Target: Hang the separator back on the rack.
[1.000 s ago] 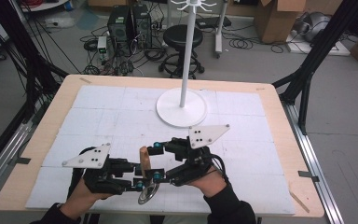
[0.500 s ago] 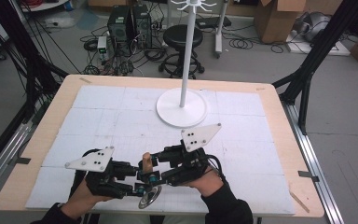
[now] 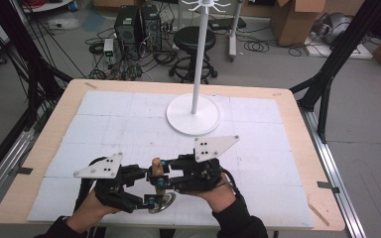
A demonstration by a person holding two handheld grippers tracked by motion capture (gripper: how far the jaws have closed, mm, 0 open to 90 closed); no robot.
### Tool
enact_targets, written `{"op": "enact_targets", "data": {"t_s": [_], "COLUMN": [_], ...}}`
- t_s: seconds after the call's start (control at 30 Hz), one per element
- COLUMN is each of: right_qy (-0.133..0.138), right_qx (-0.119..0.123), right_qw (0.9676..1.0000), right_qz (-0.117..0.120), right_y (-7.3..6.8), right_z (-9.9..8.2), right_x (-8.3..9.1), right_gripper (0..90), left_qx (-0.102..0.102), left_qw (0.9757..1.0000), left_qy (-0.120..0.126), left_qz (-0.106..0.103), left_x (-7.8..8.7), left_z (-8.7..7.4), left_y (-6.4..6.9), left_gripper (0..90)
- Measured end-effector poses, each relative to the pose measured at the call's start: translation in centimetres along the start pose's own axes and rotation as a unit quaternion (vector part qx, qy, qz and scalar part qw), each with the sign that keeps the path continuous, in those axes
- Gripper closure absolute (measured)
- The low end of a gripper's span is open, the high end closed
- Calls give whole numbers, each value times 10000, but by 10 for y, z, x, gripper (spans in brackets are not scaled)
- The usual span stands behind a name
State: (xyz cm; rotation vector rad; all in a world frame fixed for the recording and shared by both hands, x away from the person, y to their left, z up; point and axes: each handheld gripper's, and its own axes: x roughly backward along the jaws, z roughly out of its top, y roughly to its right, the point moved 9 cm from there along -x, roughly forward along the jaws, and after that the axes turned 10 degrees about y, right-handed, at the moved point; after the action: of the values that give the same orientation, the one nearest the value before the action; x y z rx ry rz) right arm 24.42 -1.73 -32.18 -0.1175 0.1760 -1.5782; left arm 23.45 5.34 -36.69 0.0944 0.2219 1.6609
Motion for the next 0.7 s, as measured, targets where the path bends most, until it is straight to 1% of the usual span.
{"op": "enact_targets", "data": {"t_s": [0.07,0.17,0.2,0.23,0.27,0.33,0.37,0.4,0.43,0.47,0.5,0.53,0.67,0.7], "right_qy": [85,227,227,236,245,230,230,232,274,274,263,266,247,263], "right_qx": [-40,-113,-113,-118,-123,-146,-146,-156,-207,-207,-198,-189,-190,-207], "right_qw": [9996,9966,9966,9937,9919,9885,9885,9864,9832,9832,9811,9804,9796,9794], "right_qz": [-272,-788,-788,-1087,-1237,-1485,-1485,-1617,-1791,-1791,-1904,-1943,-1984,-1991], "right_y": [3,9,9,12,14,15,15,16,18,18,18,18,16,16], "right_z": [1,5,5,5,5,3,3,2,1,1,-1,-2,-4,-4], "right_x": [0,1,1,1,0,-1,-1,-1,-2,-2,-3,-4,-7,-8], "right_gripper": [708,708,708,708,708,708,708,708,708,708,708,707,708,708], "left_qx": [-128,-226,-226,-278,-293,-317,-317,-333,-356,-356,-413,-407,-369,-299], "left_qw": [9996,9984,9984,9975,9973,9969,9969,9964,9957,9957,9947,9945,9942,9947], "left_qy": [-18,4,4,41,63,52,52,23,-47,-47,-113,-127,-133,-106], "left_qz": [268,521,521,645,673,725,725,775,854,854,935,956,1002,974], "left_x": [0,2,2,3,3,3,3,3,2,2,2,2,3,4], "left_z": [-1,0,0,2,2,2,2,1,-1,-1,-2,-2,-3,-3], "left_y": [-6,-10,-10,-12,-13,-13,-13,-14,-15,-15,-17,-17,-19,-19], "left_gripper": [384,393,405,412,427,473,484,484,505,507,518,533,605,616]}}
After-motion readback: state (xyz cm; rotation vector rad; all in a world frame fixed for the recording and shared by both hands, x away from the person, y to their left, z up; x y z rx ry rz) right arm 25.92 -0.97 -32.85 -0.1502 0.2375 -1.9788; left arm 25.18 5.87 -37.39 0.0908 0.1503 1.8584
